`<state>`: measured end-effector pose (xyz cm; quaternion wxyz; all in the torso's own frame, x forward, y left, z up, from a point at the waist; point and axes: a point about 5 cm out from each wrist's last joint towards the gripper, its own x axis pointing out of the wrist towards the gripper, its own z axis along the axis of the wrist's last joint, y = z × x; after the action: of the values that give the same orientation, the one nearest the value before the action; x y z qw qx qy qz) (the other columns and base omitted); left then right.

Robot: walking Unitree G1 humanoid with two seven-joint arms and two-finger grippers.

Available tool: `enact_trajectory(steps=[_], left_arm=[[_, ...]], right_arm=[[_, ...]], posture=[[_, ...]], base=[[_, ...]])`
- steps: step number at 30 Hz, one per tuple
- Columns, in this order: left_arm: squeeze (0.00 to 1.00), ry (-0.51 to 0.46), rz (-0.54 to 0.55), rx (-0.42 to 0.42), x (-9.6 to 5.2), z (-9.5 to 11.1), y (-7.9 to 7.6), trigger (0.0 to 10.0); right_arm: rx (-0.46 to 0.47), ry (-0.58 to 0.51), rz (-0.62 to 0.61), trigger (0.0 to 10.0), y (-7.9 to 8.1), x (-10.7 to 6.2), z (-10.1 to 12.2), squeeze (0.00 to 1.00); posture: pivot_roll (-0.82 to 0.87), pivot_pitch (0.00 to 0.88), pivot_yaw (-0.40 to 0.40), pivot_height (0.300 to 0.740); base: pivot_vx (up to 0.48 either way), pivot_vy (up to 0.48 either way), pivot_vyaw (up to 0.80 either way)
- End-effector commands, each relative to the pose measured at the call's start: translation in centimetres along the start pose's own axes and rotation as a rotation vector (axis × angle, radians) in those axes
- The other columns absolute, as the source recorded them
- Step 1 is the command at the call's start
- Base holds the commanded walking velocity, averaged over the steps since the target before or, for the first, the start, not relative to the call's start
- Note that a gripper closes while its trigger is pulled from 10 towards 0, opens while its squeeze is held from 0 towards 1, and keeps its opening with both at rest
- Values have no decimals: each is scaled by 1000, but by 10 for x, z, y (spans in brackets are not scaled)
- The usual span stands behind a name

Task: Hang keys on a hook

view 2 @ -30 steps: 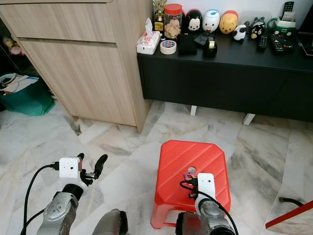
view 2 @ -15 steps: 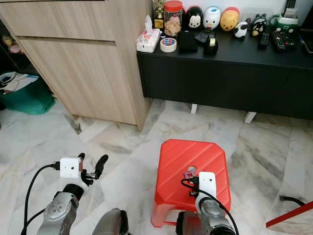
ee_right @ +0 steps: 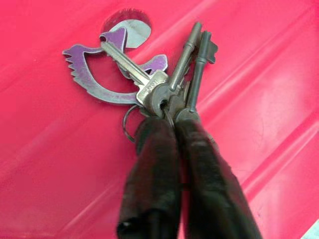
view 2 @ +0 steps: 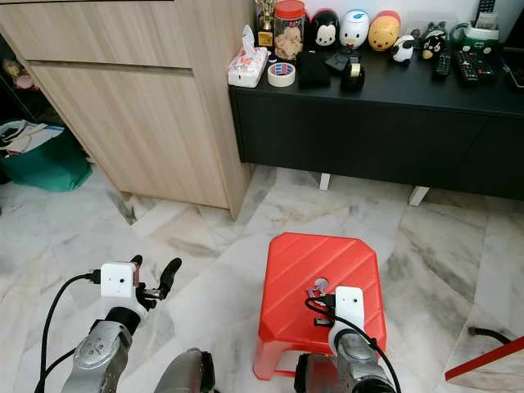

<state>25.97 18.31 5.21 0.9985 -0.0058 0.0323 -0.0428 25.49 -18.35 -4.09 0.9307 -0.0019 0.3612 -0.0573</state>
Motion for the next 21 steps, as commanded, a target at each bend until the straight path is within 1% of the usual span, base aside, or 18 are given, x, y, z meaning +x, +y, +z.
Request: enact_trajectory(steps=[1,6,9,16,21], left_arm=[[0,20,-5,12,-3,-2,0,10000],[0,23,-4,14,-3,-3,0,10000],[0,24,-2,16,-2,-3,0,10000],[0,27,2,19,-1,-4,0,10000],[0,25,3,15,1,-5,-1,10000]], right_arm=[[11,22,16,0,5,-1,-5,0],[10,12,22,0,7,0,-3,0],[20,-25,24,0,9,0,3,0],[61,-173,34,0,14,0,26,0],[58,-216,33,0,16,-1,29,0]], posture=[[149,141,54,644],[149,136,53,644],[150,134,52,644],[141,125,46,644],[134,116,40,644]], base=[[0,0,0],[0,0,0],[0,0,0],[0,0,0],[0,0,0]])
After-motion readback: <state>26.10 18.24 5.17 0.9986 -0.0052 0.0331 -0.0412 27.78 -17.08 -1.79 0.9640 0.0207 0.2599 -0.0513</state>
